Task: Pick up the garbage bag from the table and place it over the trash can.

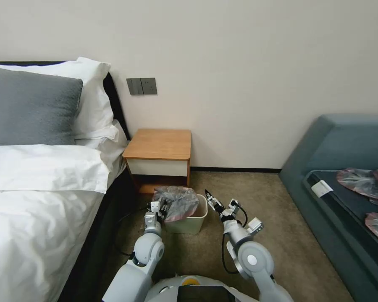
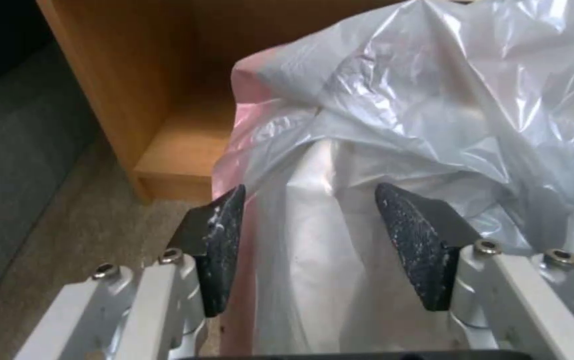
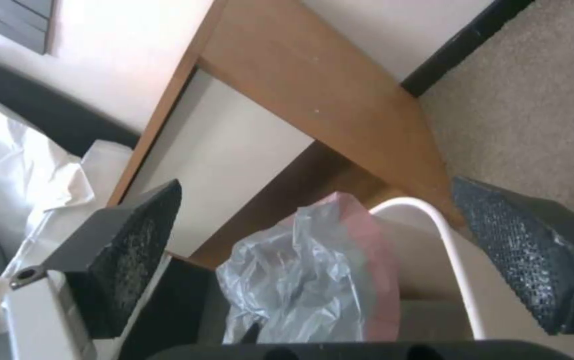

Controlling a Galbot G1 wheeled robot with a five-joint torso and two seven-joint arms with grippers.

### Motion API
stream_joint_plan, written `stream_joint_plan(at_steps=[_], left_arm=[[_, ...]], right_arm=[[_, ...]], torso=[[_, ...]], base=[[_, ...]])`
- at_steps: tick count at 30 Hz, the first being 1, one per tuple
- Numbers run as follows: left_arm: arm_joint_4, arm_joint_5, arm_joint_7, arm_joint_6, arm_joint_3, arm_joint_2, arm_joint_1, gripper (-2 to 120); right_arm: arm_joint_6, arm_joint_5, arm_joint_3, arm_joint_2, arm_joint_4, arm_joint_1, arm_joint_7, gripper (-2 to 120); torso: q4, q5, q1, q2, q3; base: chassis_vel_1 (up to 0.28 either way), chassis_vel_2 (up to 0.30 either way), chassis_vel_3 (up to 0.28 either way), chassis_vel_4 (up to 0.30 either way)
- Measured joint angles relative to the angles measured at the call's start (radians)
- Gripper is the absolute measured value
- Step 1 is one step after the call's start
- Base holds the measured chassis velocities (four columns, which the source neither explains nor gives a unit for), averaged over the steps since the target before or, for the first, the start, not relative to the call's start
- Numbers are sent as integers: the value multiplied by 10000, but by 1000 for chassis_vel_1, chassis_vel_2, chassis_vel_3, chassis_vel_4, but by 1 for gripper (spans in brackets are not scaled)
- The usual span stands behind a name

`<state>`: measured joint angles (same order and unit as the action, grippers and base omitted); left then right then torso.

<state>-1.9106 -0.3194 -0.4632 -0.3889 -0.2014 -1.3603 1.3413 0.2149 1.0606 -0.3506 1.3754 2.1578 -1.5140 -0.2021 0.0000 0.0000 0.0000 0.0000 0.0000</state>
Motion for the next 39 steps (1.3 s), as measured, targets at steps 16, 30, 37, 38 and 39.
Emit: stream_joint_plan(at_steps=[16, 30, 37, 38, 39], left_arm=[[138, -1302, -448, -1519, 68, 167, -692, 51], [463, -1682, -783, -2055, 190, 192, -1068, 36], [577, -1697, -745, -2052, 182, 158, -1024, 17], [576, -1696, -734, -2011, 182, 136, -974, 16], [576, -1692, -738, -1938, 181, 129, -939, 13]], right_arm=[[-90, -121, 34, 29, -164, -2, 37, 100], [-153, -132, -2, 29, -114, -115, 37, 100], [-160, -144, 0, 54, -54, -149, 50, 100], [-165, -148, -1, 56, -29, -152, 51, 100], [-170, -156, -3, 57, -2, -155, 52, 100]], torso=[[1, 1, 0, 0, -1], [2, 6, -1, 2, -3], [1, 5, -2, 4, -5], [1, 4, -2, 4, -5], [0, 4, -2, 4, -5]], base=[[0, 0, 0, 0], [0, 0, 0, 0], [0, 0, 0, 0], [0, 0, 0, 0], [0, 0, 0, 0]])
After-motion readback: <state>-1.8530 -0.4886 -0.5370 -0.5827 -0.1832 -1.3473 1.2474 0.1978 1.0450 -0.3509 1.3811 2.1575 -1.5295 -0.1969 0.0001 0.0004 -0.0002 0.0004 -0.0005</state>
